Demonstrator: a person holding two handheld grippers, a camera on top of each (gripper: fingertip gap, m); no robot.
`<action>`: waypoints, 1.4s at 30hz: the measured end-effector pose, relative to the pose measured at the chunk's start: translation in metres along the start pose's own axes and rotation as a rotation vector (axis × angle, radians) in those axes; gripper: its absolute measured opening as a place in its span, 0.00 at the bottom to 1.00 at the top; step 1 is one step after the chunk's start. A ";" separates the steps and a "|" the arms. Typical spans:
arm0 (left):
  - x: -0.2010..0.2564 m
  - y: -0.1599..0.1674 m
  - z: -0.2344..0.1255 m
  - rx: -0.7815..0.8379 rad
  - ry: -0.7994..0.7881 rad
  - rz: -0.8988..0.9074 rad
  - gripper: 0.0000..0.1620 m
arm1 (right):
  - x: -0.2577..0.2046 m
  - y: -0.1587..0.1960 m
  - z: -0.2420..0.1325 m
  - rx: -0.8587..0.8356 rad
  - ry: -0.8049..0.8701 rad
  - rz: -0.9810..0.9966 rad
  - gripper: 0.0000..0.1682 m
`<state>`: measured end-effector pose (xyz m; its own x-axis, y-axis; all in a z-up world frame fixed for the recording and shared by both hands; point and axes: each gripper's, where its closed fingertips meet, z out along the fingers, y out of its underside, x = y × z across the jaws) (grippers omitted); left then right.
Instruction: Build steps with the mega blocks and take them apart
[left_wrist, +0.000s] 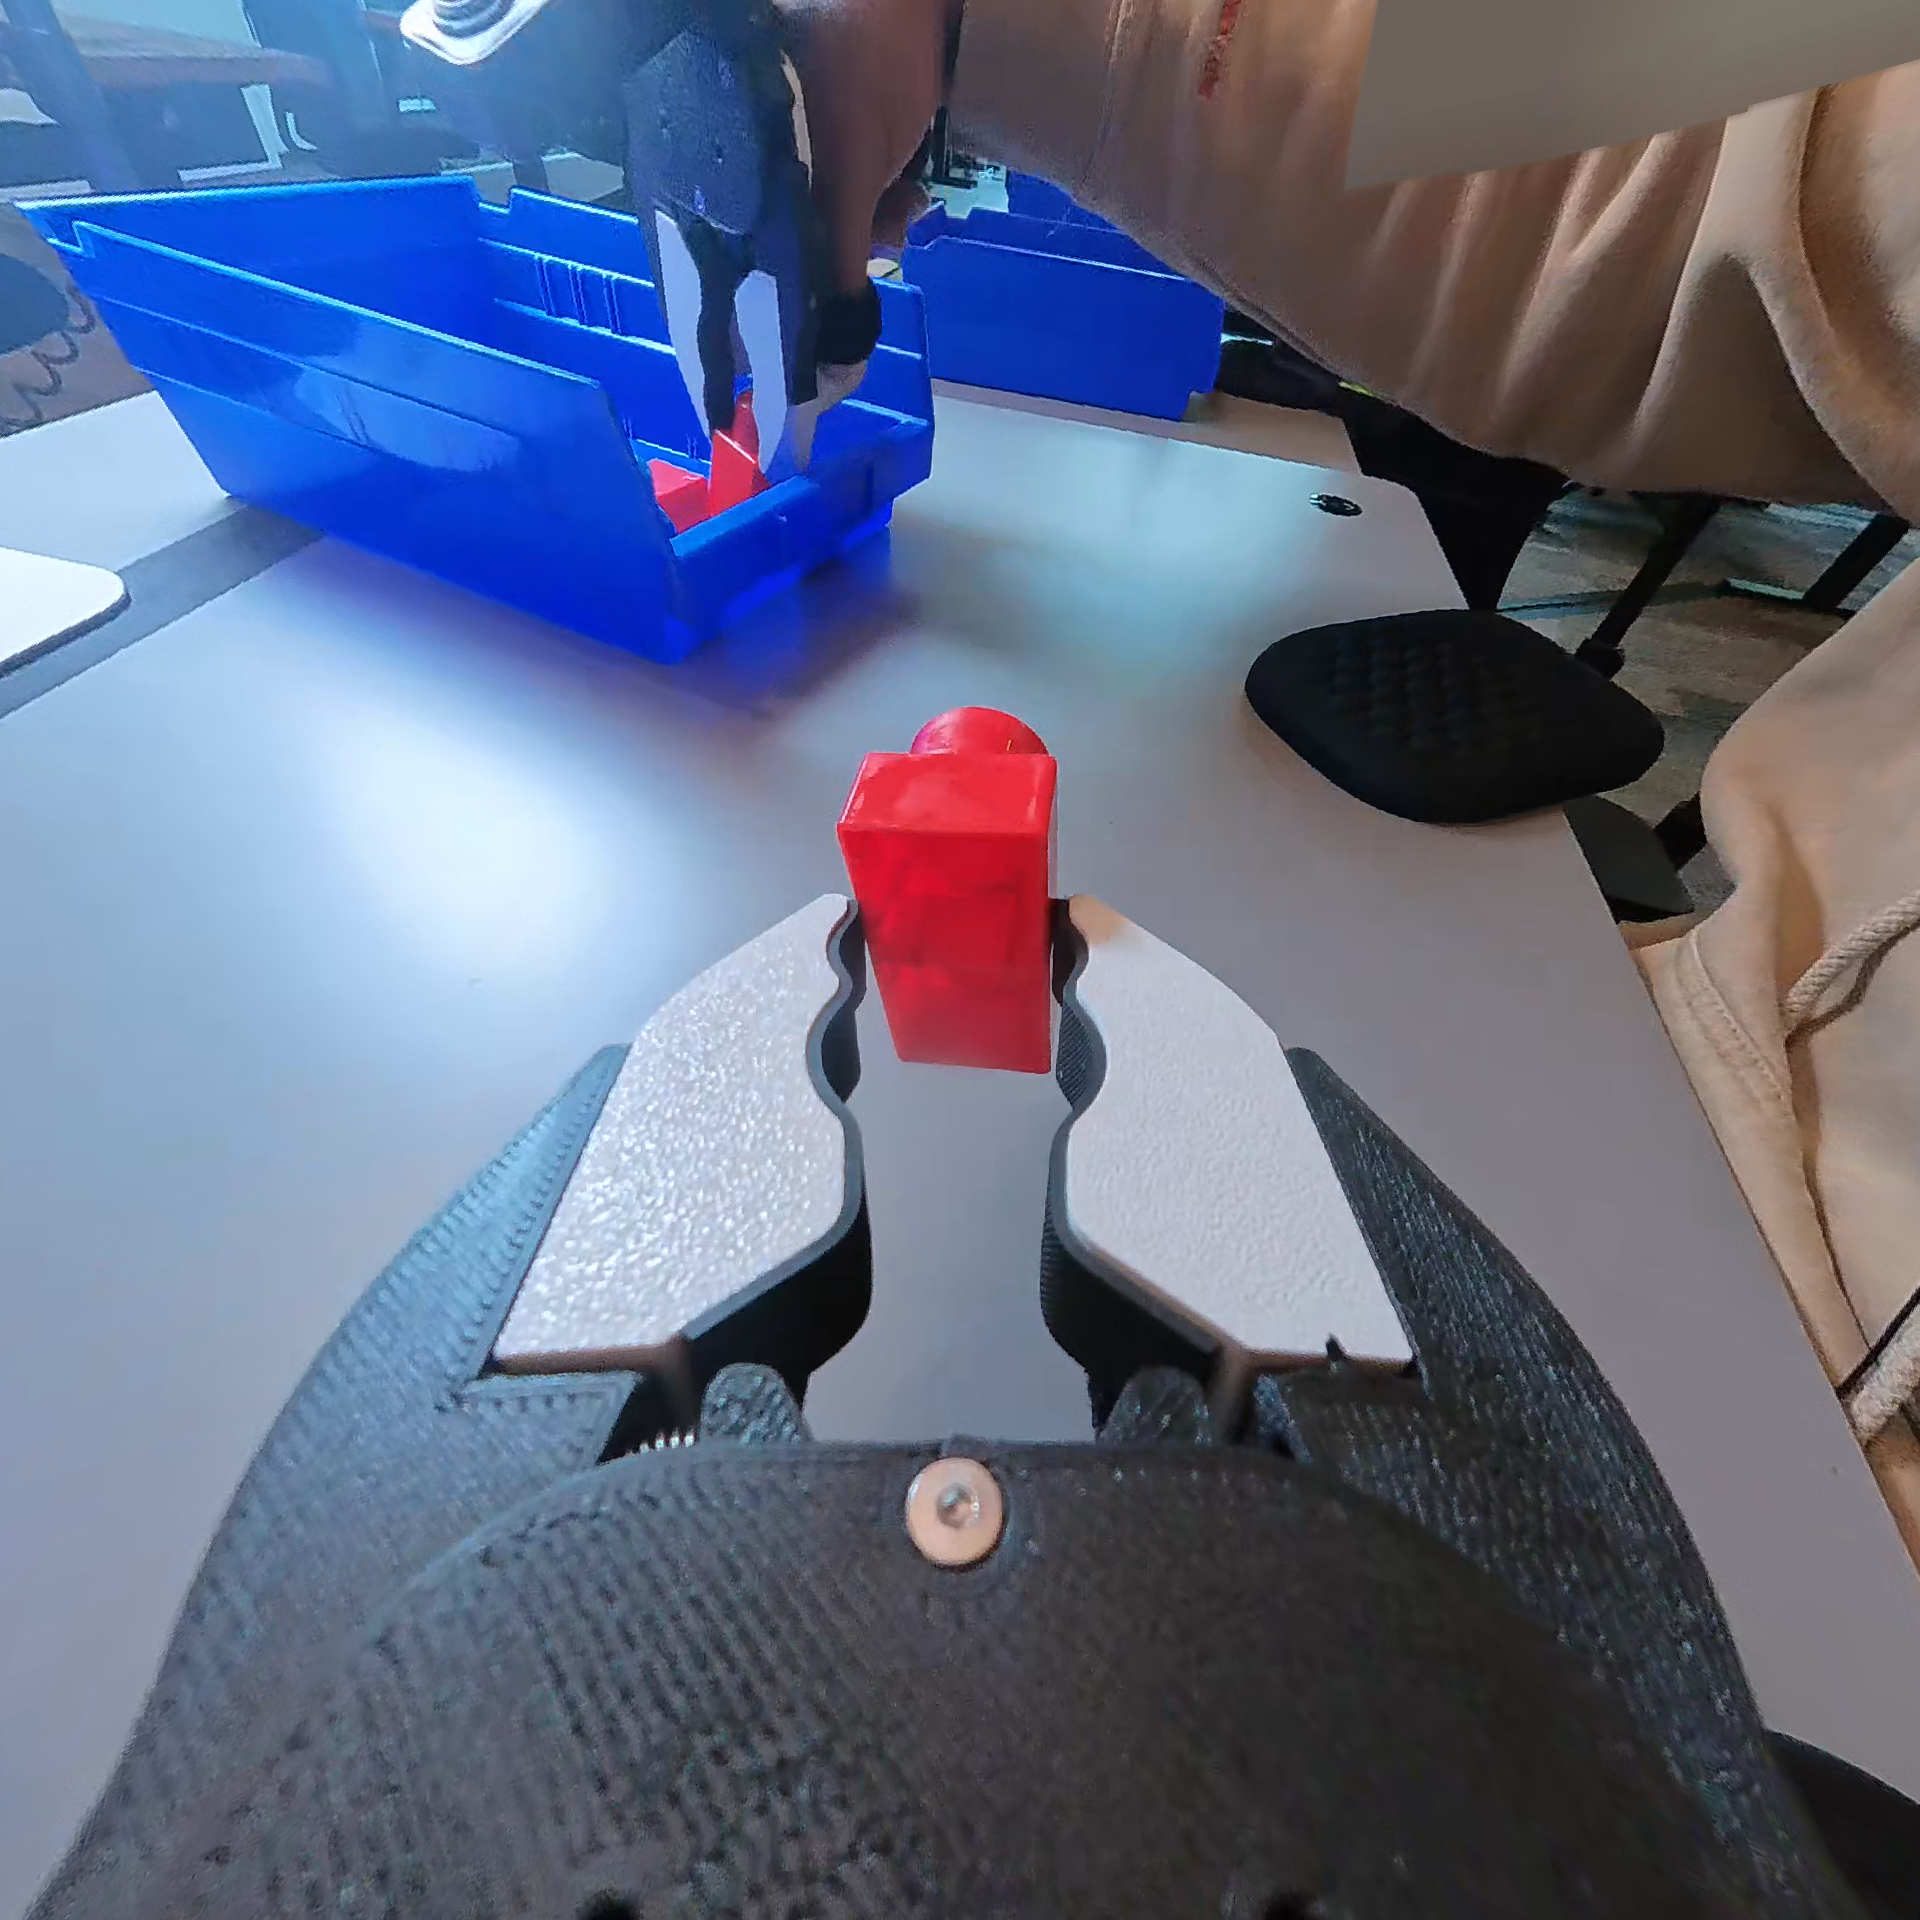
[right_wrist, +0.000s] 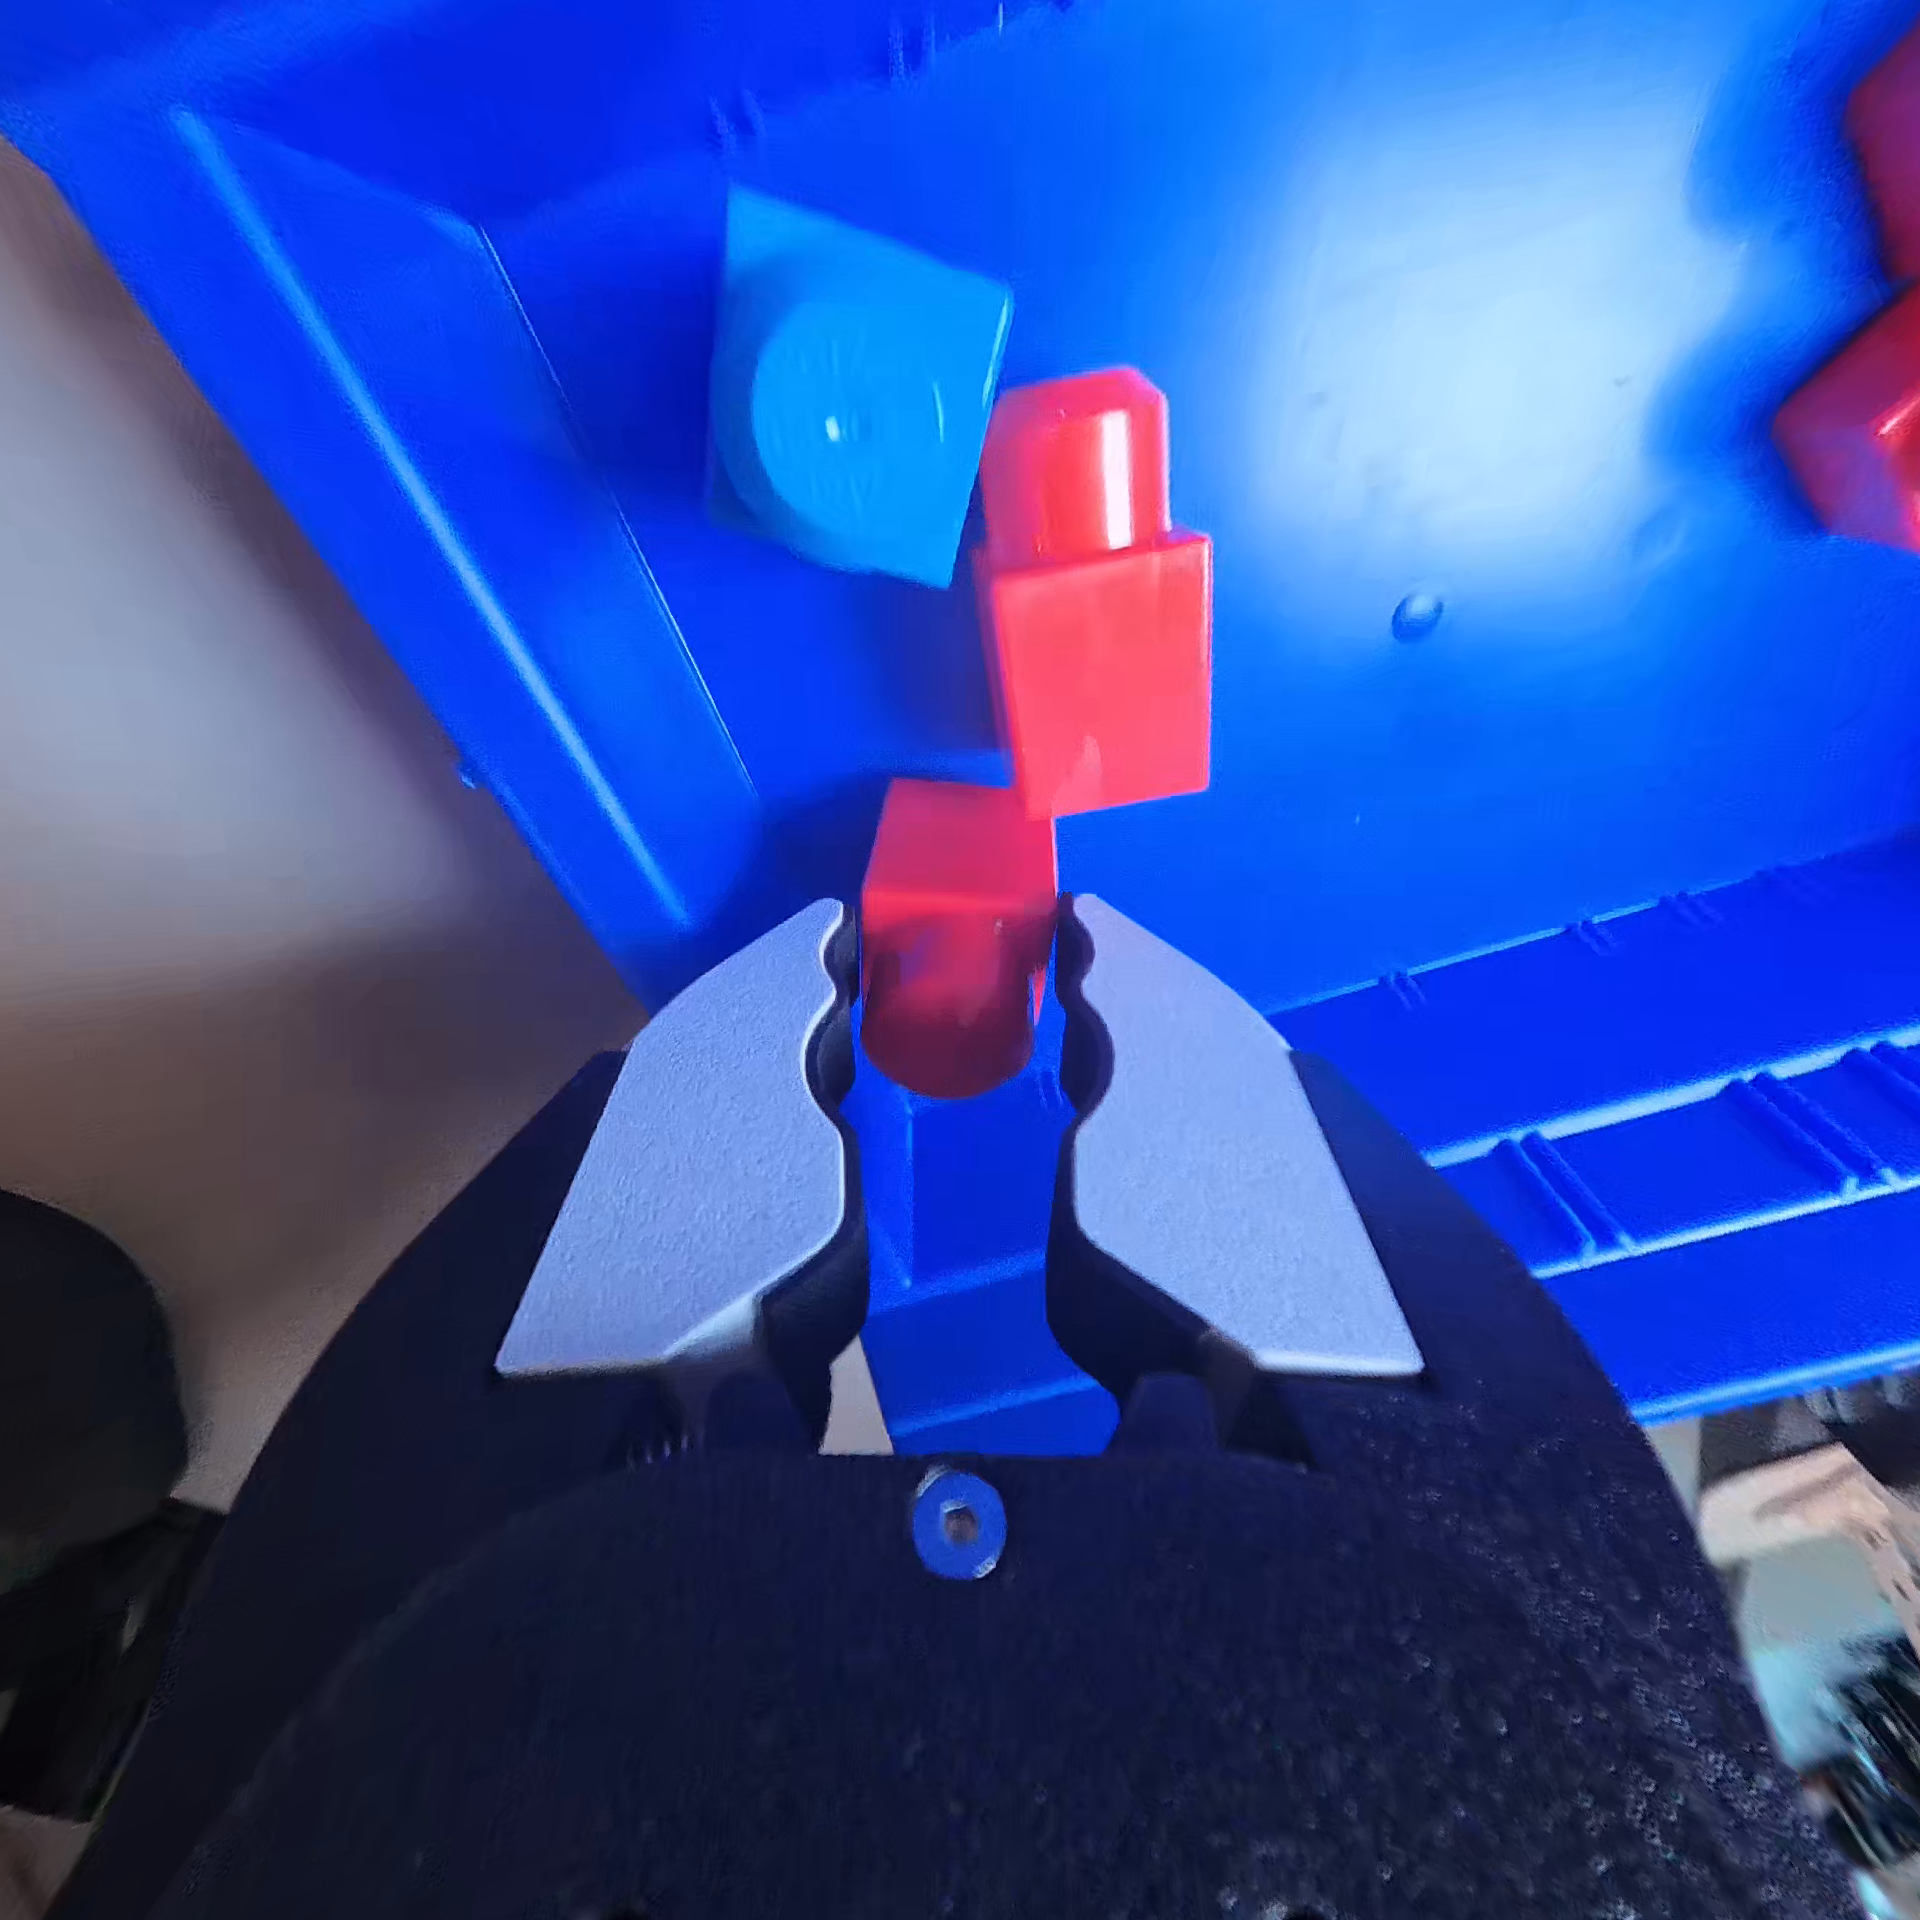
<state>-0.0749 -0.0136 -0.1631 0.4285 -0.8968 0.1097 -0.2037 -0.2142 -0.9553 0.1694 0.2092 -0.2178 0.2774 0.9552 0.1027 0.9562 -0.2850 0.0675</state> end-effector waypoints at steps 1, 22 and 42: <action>0.000 0.000 0.000 0.003 -0.001 0.001 0.21 | -0.002 -0.007 -0.003 0.046 -0.011 0.006 0.24; 0.001 -0.016 0.002 0.104 -0.051 0.031 0.23 | -0.235 -0.139 -0.150 0.971 -0.078 -0.508 0.17; -0.054 -0.005 -0.024 0.073 -0.304 0.008 0.00 | 0.178 -0.034 -0.020 0.199 0.454 0.502 0.18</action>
<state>-0.1181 0.0270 -0.1574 0.6735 -0.7388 0.0259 -0.1487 -0.1696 -0.9742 0.1847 0.3877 -0.1815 0.6640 0.5723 0.4812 0.7342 -0.6210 -0.2746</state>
